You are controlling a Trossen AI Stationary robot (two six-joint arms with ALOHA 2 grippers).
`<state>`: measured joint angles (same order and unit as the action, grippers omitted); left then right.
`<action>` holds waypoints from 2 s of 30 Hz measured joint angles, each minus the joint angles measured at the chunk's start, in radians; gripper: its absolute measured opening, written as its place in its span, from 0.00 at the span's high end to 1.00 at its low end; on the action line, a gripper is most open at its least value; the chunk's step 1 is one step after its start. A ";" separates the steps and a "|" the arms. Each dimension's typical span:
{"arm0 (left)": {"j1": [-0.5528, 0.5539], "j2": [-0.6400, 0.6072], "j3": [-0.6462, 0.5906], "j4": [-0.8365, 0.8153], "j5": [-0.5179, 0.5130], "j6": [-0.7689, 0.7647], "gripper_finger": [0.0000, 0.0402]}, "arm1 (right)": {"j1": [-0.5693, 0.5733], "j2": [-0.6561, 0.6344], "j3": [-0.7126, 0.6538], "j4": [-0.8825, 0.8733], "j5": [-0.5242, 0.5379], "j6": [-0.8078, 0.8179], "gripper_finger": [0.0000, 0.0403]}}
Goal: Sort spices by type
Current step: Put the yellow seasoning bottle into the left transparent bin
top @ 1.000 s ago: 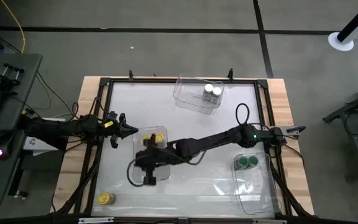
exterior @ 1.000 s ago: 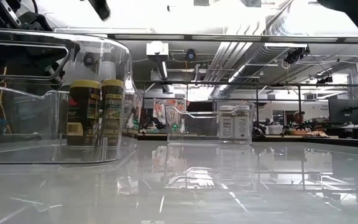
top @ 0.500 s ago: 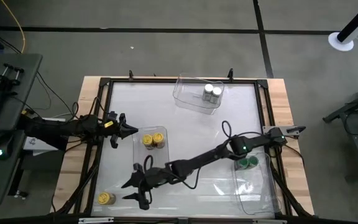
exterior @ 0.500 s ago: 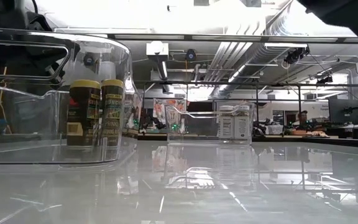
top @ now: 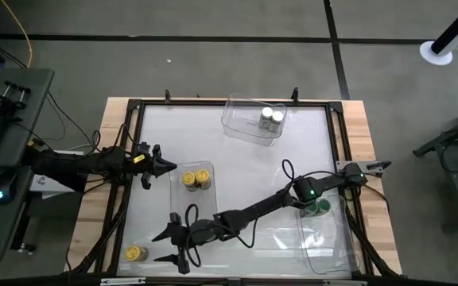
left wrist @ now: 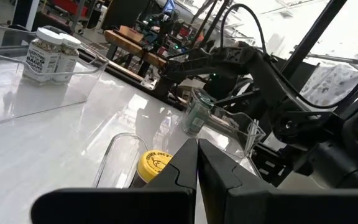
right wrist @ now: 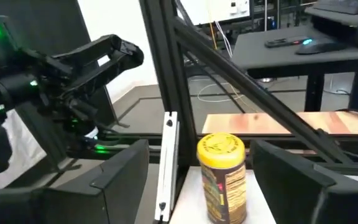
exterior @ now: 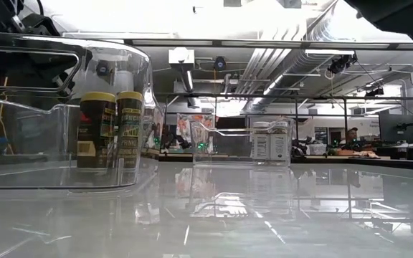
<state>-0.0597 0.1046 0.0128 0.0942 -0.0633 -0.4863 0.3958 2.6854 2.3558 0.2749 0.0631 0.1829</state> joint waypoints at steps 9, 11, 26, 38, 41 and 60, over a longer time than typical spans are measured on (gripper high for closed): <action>0.000 0.000 0.000 0.004 0.000 0.000 1.00 | 0.007 -0.013 0.000 -0.033 0.018 -0.142 0.32; 0.000 0.000 0.000 0.003 0.000 0.000 1.00 | -0.001 -0.041 -0.001 -0.055 0.061 -0.162 0.34; 0.000 0.000 0.000 0.003 0.000 0.000 1.00 | -0.088 -0.274 -0.001 -0.792 0.187 -0.234 0.97; 0.000 0.000 0.000 0.001 0.000 0.000 1.00 | -0.036 -0.338 -0.004 -1.309 0.336 -0.069 1.00; 0.000 0.000 0.000 0.000 0.000 0.000 1.00 | -0.005 -0.335 -0.029 -1.248 0.286 -0.051 1.00; 0.000 0.000 0.000 0.002 0.000 0.000 1.00 | 0.014 -0.023 0.004 -0.030 -0.031 -0.101 1.00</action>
<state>-0.0599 0.1047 0.0128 0.0963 -0.0630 -0.4862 0.4099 2.6628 2.3599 0.2451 0.0317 0.0816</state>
